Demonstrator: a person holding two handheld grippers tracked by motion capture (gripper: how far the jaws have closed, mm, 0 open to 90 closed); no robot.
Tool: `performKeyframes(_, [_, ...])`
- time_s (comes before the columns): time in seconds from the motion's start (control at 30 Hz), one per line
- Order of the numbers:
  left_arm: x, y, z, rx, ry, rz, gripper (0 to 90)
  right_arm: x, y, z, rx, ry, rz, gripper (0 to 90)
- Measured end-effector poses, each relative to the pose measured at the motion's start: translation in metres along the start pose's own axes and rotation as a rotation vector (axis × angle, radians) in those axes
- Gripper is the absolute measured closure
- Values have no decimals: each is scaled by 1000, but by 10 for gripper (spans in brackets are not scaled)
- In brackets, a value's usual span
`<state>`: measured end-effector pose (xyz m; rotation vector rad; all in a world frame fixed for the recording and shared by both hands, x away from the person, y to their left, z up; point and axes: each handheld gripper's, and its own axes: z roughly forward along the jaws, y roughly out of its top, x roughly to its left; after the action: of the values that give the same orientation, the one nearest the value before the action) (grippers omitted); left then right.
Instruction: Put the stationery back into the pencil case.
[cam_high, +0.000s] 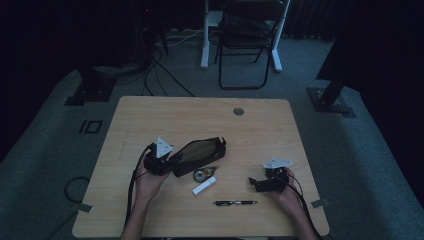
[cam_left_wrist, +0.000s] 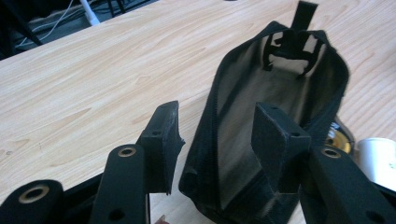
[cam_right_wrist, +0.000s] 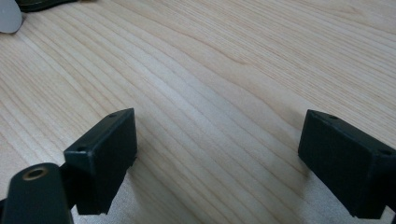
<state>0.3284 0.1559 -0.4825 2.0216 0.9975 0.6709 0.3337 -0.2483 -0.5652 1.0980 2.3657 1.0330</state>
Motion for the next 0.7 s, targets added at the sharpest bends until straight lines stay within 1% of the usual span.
performKeyframes(0.1, [-2, 1, -4, -4, -5, 5, 515, 0, 0, 0, 0, 0, 0, 116])
performKeyframes(0.2, [-4, 2, -8, -8, -9, 1, 513, 0, 0, 0, 0, 0, 0, 116])
performKeyframes(0.5, [-12, 7, -21, -39, -29, 6, 513, 0, 0, 0, 0, 0, 0, 116])
performKeyframes(0.7, [-19, 7, -25, -48, -46, 8, 510, 0, 0, 0, 0, 0, 0, 116])
